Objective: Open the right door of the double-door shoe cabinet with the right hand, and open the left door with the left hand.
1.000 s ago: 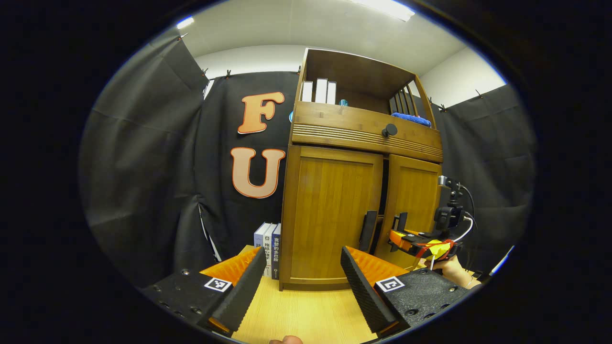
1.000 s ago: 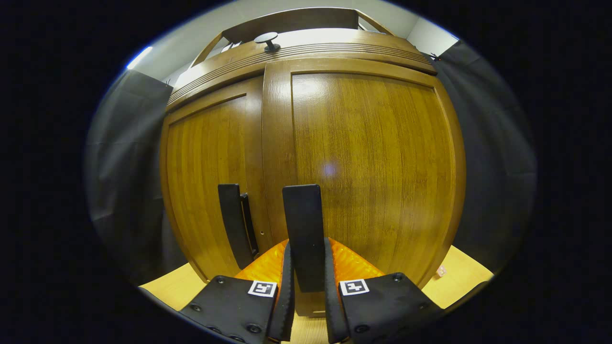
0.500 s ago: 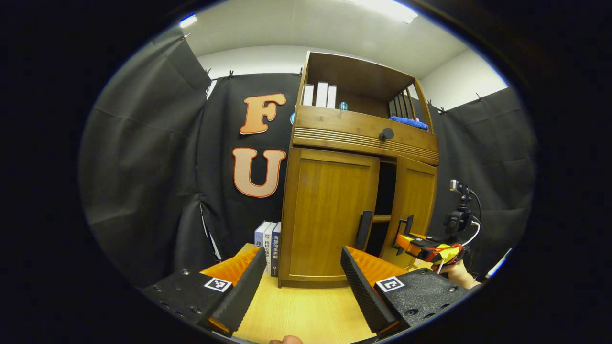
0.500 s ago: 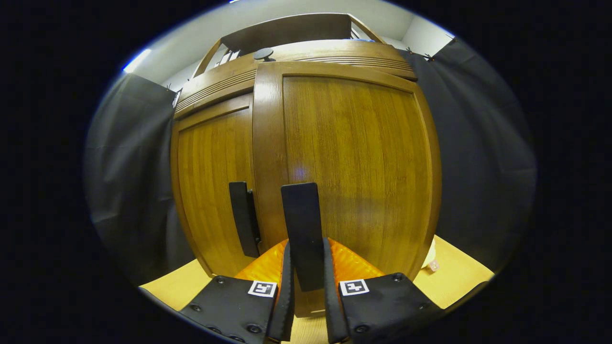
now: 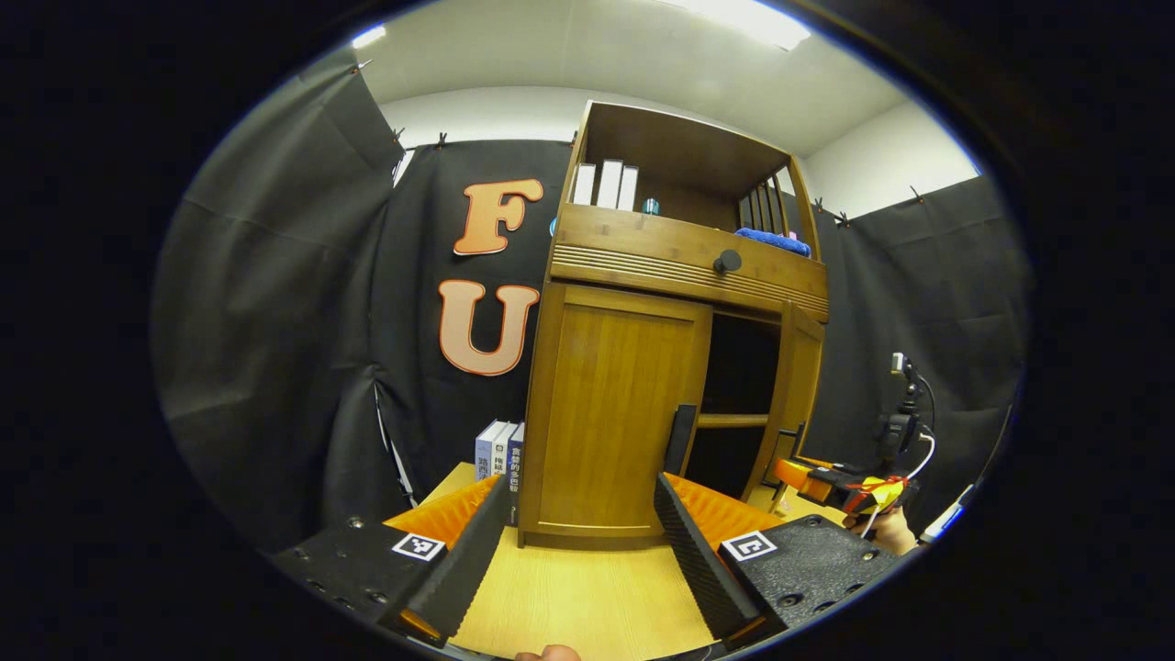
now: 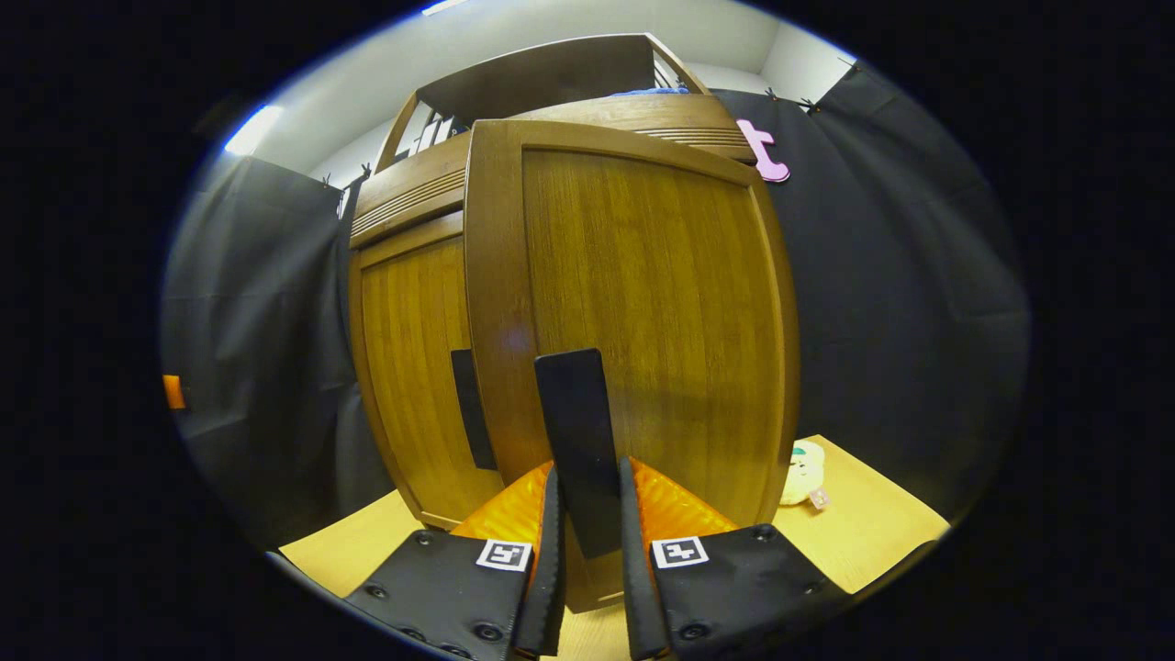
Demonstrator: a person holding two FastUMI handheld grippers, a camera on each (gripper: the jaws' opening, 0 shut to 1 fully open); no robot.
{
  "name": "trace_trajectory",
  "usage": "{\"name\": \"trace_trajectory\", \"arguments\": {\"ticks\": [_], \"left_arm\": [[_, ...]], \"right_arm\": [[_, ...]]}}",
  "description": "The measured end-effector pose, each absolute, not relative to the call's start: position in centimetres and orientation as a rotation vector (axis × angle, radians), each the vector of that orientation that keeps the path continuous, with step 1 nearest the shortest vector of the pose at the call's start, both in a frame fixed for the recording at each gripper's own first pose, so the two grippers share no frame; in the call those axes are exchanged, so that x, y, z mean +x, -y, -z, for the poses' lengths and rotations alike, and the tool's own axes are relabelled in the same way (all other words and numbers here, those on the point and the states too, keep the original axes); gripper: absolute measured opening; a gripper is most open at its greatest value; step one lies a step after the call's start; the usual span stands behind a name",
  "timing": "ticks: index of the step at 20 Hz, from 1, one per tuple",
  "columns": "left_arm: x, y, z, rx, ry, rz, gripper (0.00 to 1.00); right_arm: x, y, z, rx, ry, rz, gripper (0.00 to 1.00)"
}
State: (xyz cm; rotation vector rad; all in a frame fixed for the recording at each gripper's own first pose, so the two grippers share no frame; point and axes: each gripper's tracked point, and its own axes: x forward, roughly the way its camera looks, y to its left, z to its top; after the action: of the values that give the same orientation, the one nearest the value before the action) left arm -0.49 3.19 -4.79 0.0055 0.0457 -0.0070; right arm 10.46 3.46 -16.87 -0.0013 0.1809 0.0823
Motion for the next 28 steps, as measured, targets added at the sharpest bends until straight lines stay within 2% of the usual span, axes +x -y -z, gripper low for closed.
{"name": "trace_trajectory", "arguments": {"ticks": [1, 3, 4, 5, 7, 8, 9, 14, 16, 18, 24, 25, 26, 28], "left_arm": [[-0.5, -3.0, 4.7, 0.003, -0.044, 0.007, 0.95], [-0.6, -2.3, 4.8, -0.001, -0.048, 0.014, 0.94], [-0.6, -2.0, 4.9, -0.001, -0.052, 0.02, 0.92], [-0.6, -1.6, 5.1, -0.001, -0.057, 0.025, 0.95], [-0.6, -1.0, 5.3, -0.008, -0.068, 0.037, 0.92], [-0.7, -0.7, 5.3, -0.011, -0.071, 0.042, 0.94], [-0.8, -0.3, 5.2, -0.012, -0.07, 0.048, 0.94], [-0.9, 0.9, 5.1, -0.01, -0.072, 0.059, 0.94], [-1.0, 1.5, 5.1, -0.005, -0.069, 0.071, 0.92], [-0.9, 2.1, 5.2, -0.002, -0.066, 0.083, 0.95], [0.0, 3.3, 5.7, -0.005, -0.064, 0.104, 0.95], [0.2, 3.3, 5.6, -0.001, -0.059, 0.1, 0.95], [0.5, 3.2, 5.6, 0.007, -0.054, 0.095, 0.95], [1.2, 2.9, 5.8, 0.018, -0.041, 0.084, 0.92]], "right_arm": [[10.0, -3.1, 16.8, -0.001, -0.18, -0.084, 0.35], [9.1, -2.5, 17.3, -0.009, -0.179, -0.082, 0.34], [8.7, -2.1, 17.4, -0.016, -0.181, -0.08, 0.38], [8.1, -1.6, 17.4, -0.023, -0.186, -0.077, 0.34], [7.1, -0.8, 17.6, -0.025, -0.198, -0.077, 0.37], [6.8, -0.4, 17.3, -0.016, -0.193, -0.078, 0.38], [6.5, -0.1, 17.4, -0.026, -0.198, -0.08, 0.27], [4.5, 2.0, 16.7, -0.041, -0.191, -0.052, 0.27], [3.8, 2.7, 16.6, -0.049, -0.189, -0.046, 0.21], [3.2, 3.6, 16.3, -0.053, -0.183, -0.041, 0.2], [1.6, 6.1, 15.6, -0.058, -0.182, -0.016, 0.19], [1.5, 6.3, 15.7, -0.064, -0.185, -0.016, 0.24], [1.3, 6.5, 16.0, -0.07, -0.192, -0.019, 0.19], [0.9, 6.9, 16.5, -0.06, -0.203, -0.023, 0.19]]}}
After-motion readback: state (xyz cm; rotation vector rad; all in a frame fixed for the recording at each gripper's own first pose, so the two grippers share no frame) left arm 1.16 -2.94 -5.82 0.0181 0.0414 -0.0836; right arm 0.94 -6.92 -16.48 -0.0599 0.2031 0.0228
